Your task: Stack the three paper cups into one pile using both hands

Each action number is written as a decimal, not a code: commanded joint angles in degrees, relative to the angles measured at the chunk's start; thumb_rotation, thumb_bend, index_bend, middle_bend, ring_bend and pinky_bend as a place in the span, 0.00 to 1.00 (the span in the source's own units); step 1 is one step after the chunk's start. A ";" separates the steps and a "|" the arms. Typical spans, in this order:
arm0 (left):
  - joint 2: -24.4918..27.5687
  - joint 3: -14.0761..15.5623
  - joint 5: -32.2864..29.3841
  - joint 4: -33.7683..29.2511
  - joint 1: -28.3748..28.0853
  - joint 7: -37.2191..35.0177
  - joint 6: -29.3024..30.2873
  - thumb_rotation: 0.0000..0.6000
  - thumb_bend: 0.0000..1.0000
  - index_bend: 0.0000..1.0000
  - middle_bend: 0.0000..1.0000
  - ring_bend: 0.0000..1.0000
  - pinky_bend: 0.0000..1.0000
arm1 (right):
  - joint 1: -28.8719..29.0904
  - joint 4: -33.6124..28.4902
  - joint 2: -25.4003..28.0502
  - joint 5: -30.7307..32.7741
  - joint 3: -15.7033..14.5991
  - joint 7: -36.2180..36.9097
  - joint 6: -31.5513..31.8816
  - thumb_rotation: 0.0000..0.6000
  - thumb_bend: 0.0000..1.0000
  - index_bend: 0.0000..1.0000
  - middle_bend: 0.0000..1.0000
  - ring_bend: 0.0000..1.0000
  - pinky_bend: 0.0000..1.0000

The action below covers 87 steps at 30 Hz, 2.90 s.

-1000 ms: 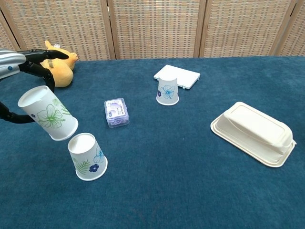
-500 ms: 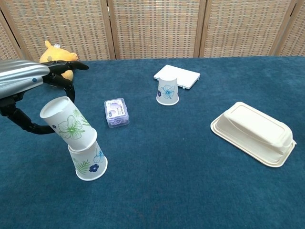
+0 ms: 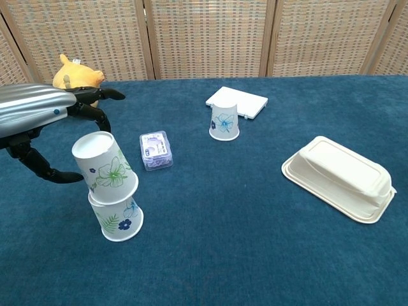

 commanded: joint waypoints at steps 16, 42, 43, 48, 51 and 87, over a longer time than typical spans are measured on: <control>1.85 0.62 1.27 -1.40 0.60 -1.42 0.85 1.00 0.23 0.32 0.00 0.00 0.12 | 0.02 -0.17 -0.03 0.03 -0.04 -0.24 -0.13 1.00 0.14 0.11 0.00 0.00 0.00; -1.64 3.10 4.27 5.93 17.84 -0.72 27.57 1.00 0.22 0.06 0.00 0.00 0.10 | 6.94 3.02 -3.90 2.38 3.37 -3.93 -8.27 1.00 0.14 0.22 0.00 0.00 0.03; -1.40 3.08 4.20 6.24 18.17 -1.04 27.71 1.00 0.22 0.06 0.00 0.00 0.10 | 8.41 3.20 -4.53 2.81 4.30 -4.51 -9.58 1.00 0.15 0.23 0.00 0.00 0.05; -0.56 2.36 3.69 6.55 18.52 -2.76 27.17 1.00 0.22 0.06 0.00 0.00 0.10 | 15.21 4.85 -7.88 5.92 8.27 -6.52 -16.54 1.00 0.16 0.25 0.01 0.00 0.10; -0.30 1.97 3.17 6.81 18.45 -3.68 26.23 1.00 0.22 0.06 0.00 0.00 0.10 | 19.25 6.90 -10.33 8.51 10.52 -8.02 -20.60 1.00 0.16 0.26 0.01 0.00 0.10; 0.46 -2.23 -2.33 9.30 17.71 -8.66 19.47 1.00 0.22 0.06 0.00 0.00 0.10 | 48.57 42.79 -32.03 24.02 19.05 -9.29 -43.67 1.00 0.19 0.32 0.02 0.00 0.12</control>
